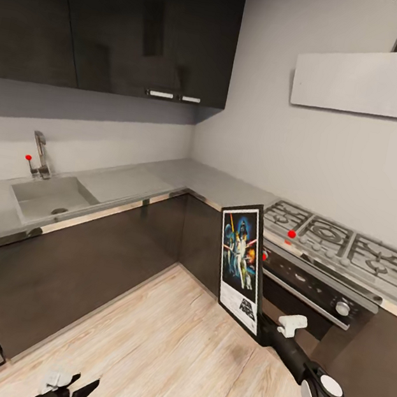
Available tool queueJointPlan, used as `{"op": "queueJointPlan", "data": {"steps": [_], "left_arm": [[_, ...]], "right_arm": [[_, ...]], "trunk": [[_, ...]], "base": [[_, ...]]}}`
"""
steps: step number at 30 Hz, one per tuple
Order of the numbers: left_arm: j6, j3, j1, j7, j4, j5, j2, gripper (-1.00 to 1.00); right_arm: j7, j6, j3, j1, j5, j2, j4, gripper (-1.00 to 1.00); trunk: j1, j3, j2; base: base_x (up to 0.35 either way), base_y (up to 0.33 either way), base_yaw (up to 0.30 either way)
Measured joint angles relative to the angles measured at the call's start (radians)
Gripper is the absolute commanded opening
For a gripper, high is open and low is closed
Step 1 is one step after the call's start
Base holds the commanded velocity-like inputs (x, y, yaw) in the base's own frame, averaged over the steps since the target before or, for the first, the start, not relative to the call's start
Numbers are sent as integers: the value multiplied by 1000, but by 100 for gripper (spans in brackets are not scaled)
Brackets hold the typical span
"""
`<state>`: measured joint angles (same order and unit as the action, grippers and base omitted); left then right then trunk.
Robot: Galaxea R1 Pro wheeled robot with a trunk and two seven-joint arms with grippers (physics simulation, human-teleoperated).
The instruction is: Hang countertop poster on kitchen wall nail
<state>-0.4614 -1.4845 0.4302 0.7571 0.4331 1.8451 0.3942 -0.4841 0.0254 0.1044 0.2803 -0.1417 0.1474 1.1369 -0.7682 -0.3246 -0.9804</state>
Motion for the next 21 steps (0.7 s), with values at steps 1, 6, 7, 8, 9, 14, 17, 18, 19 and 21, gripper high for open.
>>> {"op": "queueJointPlan", "data": {"steps": [1,6,7,8,9,14,17,18,19,21], "left_arm": [[0,0,-1,2,0,0,0,100],[0,1,-6,6,0,3,2,100],[0,2,-6,6,0,3,2,100],[0,3,-6,7,0,3,2,100],[0,3,-7,7,0,3,2,100],[0,5,-7,6,-7,3,2,100],[0,7,-7,6,-21,3,0,100],[0,8,-7,6,-24,2,0,100],[0,8,-7,6,-25,2,0,100],[0,8,-7,6,-27,2,0,100]], "right_arm": [[-3,0,3,0,0,0,1,-100],[-13,0,10,-2,0,0,4,-100],[-13,0,10,-2,0,0,4,-100],[-14,0,11,-2,0,0,4,-100],[-14,0,11,-2,1,0,4,-100],[-15,1,11,-2,2,0,5,-100],[-15,1,12,-2,2,0,5,-100],[-15,1,12,-2,2,0,5,-100],[-15,1,12,-2,2,0,5,-100],[-15,1,12,-2,2,0,5,-100]], "trunk": [[4,3,7],[23,19,42],[27,22,49],[31,25,56],[35,28,63],[54,44,98],[65,53,119],[69,57,126],[73,60,133],[81,66,147]], "base": [[0,0,0],[0,0,0],[0,0,0],[0,0,0],[0,0,0],[0,0,0],[0,0,0],[0,0,0],[0,0,0],[0,0,0]]}}
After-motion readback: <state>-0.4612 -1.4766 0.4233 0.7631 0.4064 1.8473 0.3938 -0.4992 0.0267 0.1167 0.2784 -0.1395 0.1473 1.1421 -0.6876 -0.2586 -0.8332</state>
